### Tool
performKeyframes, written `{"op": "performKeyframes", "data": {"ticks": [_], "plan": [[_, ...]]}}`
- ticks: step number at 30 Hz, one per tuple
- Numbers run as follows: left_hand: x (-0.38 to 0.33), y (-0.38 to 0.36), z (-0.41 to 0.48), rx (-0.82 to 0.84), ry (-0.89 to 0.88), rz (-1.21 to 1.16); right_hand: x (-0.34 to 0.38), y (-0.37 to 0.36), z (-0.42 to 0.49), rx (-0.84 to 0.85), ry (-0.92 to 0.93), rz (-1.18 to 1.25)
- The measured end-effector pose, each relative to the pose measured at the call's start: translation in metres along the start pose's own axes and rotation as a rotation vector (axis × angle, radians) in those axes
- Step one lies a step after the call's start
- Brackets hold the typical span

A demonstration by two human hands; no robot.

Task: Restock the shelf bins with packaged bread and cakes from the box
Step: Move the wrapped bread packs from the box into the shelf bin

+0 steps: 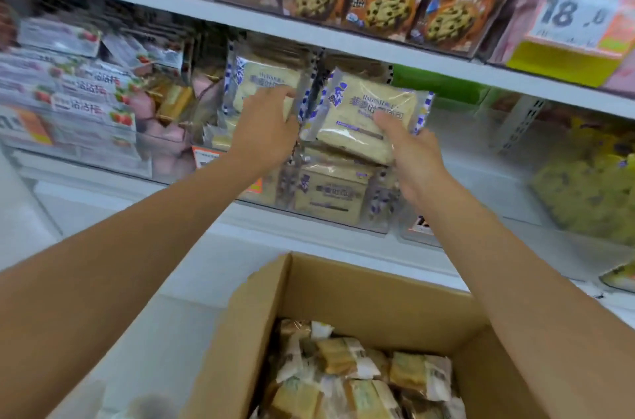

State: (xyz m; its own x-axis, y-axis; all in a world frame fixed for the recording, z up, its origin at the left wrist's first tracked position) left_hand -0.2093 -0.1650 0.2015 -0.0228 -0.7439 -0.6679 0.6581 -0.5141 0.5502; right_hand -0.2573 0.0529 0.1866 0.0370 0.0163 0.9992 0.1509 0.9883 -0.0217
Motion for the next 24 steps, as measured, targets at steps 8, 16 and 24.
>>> {"op": "performKeyframes", "data": {"ticks": [8,16,24], "plan": [[0.006,-0.03,0.046,-0.042,-0.296,0.378,-0.006,-0.049,0.083,-0.07,0.099,-0.349],[0.016,-0.032,0.056,-0.174,-0.42,0.567,-0.011,-0.066,0.088,-0.045,-0.007,-0.117],[0.017,-0.038,0.055,-0.116,-0.449,0.619,0.004,-0.054,0.057,-0.002,0.454,-0.545]]}}
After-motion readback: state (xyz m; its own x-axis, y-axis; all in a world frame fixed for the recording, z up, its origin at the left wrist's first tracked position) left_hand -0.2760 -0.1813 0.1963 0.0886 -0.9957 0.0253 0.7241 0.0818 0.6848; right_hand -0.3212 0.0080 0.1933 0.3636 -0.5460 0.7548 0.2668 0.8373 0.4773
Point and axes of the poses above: each hand's wrist, its own z-axis towards the middle knuckle, its own y-axis out of the back of the hand, x = y × z, the point moved 7 cm from there along z, towards the middle knuckle, and after that the axes turned 10 degrees about -x, right-handed, at the moved point
